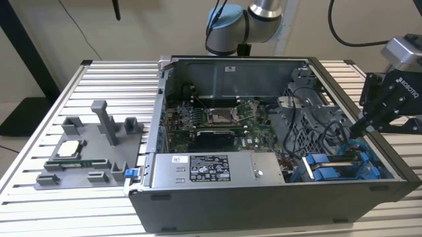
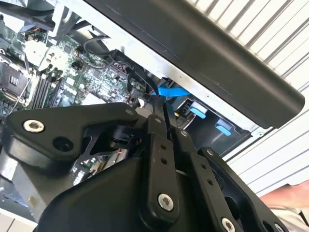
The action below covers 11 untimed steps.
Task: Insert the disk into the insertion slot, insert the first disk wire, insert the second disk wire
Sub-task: 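Insert the second disk wire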
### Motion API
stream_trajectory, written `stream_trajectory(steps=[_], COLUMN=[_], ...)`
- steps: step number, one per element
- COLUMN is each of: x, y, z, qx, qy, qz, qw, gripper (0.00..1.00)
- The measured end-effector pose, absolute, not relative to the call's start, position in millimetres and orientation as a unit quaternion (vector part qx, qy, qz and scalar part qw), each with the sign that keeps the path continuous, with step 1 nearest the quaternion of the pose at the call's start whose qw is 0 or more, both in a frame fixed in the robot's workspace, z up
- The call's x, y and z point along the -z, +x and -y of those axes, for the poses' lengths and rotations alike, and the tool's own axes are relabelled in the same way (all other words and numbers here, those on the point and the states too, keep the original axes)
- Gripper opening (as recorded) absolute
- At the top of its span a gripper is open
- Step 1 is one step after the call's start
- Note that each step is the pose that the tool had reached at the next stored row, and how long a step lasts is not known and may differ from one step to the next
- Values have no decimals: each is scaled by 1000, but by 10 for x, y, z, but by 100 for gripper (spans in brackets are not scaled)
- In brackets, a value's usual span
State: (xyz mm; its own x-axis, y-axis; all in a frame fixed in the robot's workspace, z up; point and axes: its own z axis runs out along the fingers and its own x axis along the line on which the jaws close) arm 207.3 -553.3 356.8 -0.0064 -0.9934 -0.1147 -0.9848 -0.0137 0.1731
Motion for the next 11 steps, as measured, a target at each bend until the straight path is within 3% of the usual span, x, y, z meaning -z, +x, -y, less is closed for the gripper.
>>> stream_trajectory(steps=[10,11], x=[-3578,-3578], y=[2073,2073], z=[5536,5536], qx=[99,99], qy=[704,704], qz=[702,702], qw=[24,24], gripper=[100,0])
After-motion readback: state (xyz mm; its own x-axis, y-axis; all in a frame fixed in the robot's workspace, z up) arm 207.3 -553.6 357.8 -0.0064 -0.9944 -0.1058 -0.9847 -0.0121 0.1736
